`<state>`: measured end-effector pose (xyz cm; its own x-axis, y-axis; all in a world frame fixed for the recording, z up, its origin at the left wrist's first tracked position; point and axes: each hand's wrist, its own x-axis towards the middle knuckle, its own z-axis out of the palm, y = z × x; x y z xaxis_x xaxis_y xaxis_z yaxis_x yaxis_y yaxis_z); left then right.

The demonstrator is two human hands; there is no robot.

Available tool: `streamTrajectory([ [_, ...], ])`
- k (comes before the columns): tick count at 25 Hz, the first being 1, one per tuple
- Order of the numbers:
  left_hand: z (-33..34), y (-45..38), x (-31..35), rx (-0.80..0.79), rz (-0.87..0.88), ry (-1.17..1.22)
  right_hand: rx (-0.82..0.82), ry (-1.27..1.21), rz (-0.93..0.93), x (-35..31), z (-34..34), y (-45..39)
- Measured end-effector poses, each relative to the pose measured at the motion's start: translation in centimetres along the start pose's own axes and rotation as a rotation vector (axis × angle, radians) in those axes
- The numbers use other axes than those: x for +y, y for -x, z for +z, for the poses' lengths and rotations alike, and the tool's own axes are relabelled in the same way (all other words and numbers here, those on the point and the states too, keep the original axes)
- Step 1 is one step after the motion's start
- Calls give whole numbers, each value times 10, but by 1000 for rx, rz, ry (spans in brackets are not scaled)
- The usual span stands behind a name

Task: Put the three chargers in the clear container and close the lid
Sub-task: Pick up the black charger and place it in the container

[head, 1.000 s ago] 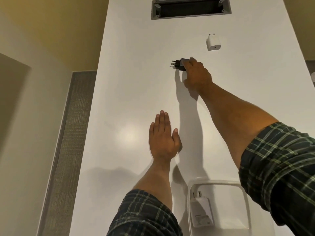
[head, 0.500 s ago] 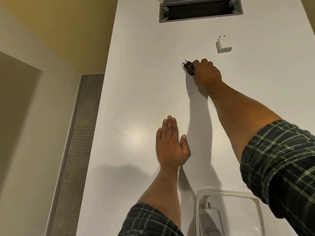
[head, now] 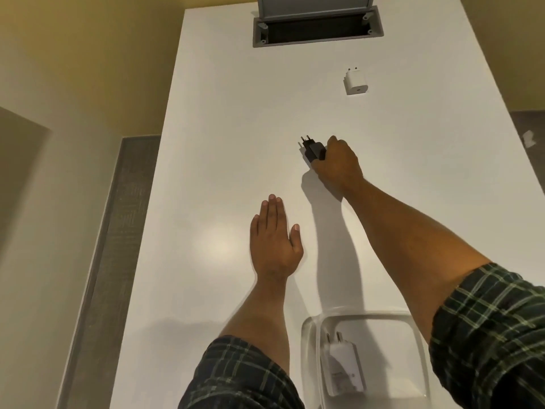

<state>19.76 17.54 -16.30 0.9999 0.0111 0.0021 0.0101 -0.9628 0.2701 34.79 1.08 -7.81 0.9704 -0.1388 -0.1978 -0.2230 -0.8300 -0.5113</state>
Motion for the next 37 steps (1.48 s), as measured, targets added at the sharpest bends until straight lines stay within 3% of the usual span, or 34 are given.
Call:
streamTrajectory([
  [9, -18, 12, -8, -192, 74, -42, -39, -710, 127, 40, -19, 96],
  [16, -42, 121, -20, -157, 5, 38, -69, -1200, 131, 60, -37, 181],
  [27, -54, 228, -24, -322, 0, 38, -215, -1488, 165, 54, -46, 277],
  [33, -62, 225, -22, -551, 11, -3, -242, -1134, 117, 75, -43, 304],
  [37, -69, 216, -19, -631, 15, -16, -276, -623, -34, 84, -49, 324],
])
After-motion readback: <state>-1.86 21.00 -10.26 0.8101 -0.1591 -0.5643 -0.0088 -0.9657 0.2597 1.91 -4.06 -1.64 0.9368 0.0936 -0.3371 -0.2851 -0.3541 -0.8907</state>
